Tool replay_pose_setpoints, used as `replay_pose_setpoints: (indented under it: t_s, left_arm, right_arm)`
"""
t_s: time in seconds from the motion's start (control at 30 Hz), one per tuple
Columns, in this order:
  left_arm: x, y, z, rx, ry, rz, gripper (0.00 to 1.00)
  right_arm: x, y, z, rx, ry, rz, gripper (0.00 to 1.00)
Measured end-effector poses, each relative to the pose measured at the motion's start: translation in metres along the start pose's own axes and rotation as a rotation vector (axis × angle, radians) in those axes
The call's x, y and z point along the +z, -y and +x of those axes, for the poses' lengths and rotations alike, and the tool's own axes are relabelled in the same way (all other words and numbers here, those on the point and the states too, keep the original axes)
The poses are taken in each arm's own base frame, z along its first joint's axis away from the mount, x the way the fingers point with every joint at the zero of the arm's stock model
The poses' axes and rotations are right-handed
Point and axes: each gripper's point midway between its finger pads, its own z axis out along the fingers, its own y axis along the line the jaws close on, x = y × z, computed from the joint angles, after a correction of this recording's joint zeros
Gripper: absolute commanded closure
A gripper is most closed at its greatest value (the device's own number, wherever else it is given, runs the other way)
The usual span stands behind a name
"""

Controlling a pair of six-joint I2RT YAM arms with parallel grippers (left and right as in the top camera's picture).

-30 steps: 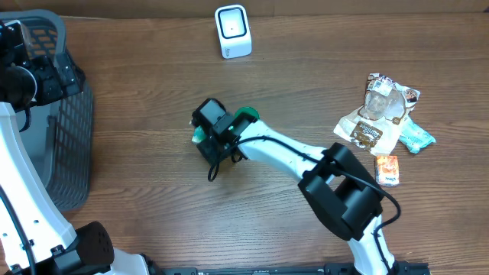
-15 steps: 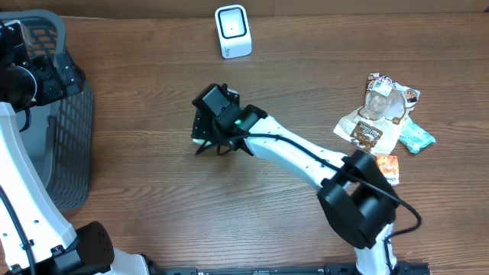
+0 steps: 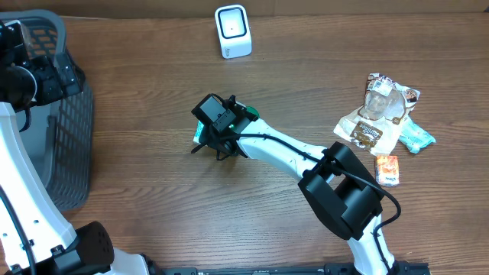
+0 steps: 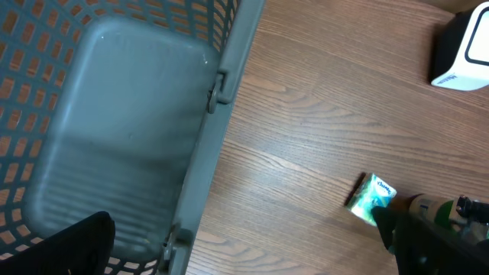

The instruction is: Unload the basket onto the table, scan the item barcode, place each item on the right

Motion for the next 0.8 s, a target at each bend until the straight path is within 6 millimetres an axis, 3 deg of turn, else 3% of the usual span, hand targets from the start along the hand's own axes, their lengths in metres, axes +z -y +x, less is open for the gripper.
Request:
replay_pose_setpoints:
  t_s: [0.3,0.8]
  left_arm:
    - [0.000,0.000,0.000,0.000,0.000,0.000,0.00]
    - [0.000,0.000,0.000,0.000,0.000,0.000,0.01]
  right_arm:
    - [0.001,-0.006,0.006,-0.015,0.004,-0.020,0.57]
    - [0.012,-0.010,0.005,-0.056,0.085,-0.089,0.73]
